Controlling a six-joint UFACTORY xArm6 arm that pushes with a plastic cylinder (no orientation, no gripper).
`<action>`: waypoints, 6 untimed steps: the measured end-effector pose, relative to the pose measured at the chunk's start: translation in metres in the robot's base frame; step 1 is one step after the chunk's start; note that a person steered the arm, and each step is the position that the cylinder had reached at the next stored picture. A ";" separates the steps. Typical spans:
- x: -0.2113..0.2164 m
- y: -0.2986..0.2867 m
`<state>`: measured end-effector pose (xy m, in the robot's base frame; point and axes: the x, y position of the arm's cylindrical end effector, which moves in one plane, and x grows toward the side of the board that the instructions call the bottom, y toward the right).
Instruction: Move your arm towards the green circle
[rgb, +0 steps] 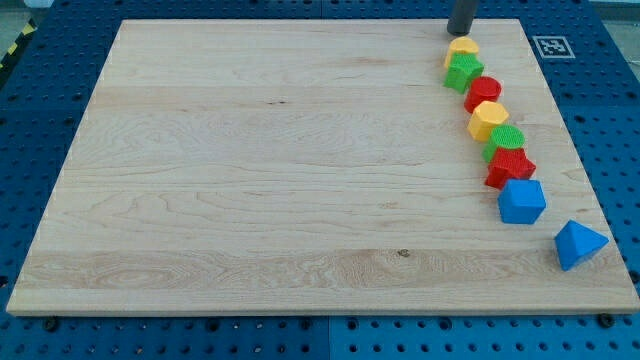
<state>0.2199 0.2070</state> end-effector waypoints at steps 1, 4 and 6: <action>0.025 0.046; 0.181 0.067; 0.209 0.059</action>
